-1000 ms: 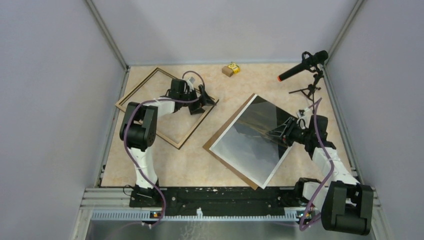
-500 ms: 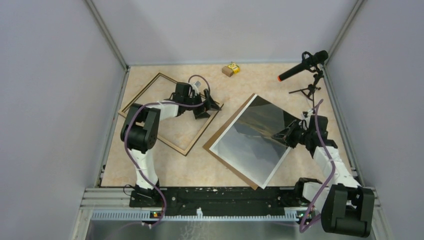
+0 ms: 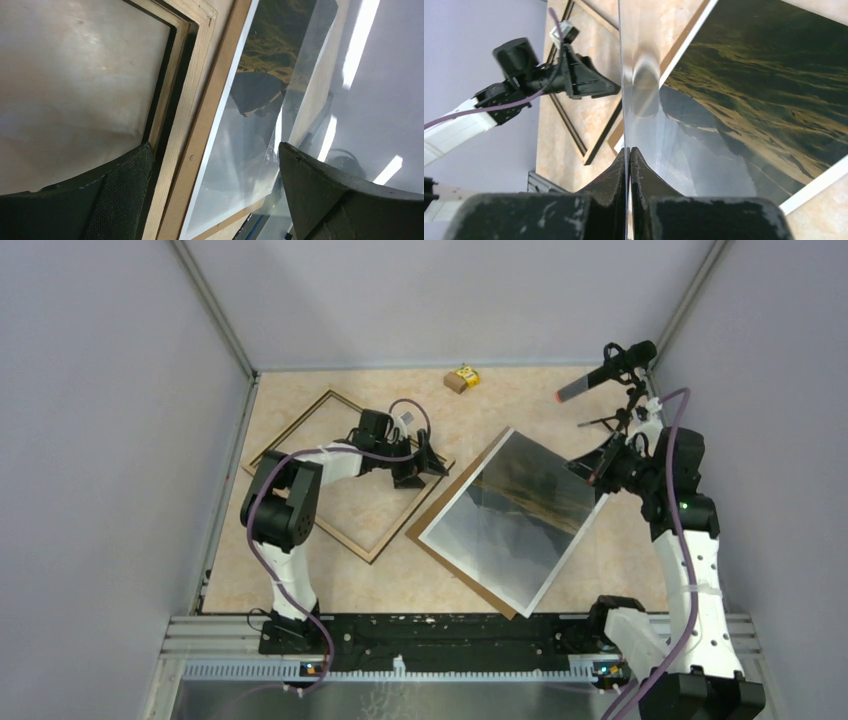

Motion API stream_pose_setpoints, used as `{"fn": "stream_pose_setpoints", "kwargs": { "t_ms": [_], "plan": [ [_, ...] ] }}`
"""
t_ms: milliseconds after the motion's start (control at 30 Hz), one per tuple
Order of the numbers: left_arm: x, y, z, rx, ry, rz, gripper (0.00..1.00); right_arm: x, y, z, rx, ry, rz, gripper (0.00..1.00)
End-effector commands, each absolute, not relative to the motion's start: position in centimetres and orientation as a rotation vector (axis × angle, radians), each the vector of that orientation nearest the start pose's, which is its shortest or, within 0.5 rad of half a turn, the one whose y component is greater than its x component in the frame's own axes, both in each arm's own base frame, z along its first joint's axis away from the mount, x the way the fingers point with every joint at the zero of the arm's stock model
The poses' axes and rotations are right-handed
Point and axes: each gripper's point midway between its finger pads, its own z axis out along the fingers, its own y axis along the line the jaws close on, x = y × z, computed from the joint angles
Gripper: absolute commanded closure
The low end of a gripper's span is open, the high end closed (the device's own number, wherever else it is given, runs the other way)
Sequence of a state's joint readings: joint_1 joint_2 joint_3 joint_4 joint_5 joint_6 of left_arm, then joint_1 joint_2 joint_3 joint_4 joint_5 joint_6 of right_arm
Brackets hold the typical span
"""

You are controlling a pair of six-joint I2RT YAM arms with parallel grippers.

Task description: Put the photo into the frame

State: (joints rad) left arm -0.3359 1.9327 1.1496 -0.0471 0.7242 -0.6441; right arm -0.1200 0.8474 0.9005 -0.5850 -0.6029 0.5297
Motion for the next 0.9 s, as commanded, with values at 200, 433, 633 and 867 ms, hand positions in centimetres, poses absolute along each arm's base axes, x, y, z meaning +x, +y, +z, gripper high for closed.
{"fn": "stream_pose_setpoints", "kwargs": {
  "t_ms": [200,433,633,867],
  "plan": [
    [34.7,-26.9,13.1,0.201,2.437,-1.192,0.02,26.9,11.5,31.9,0.050,2.006,1.015,1.00],
    [35.7,-22.8,20.6,0.252,2.273,-0.842,0.02,29.1,14.3,32.8,-0.023,1.998,1.115,1.00],
    [34.9,-18.9,28.5,0.191,2.016,-0.652,0.02,31.6,18.2,32.6,-0.096,1.986,1.230,1.00],
    [33.6,-18.2,33.1,0.205,1.874,-0.654,0.02,35.0,24.6,30.9,-0.207,2.028,1.369,1.00]
  ]
}}
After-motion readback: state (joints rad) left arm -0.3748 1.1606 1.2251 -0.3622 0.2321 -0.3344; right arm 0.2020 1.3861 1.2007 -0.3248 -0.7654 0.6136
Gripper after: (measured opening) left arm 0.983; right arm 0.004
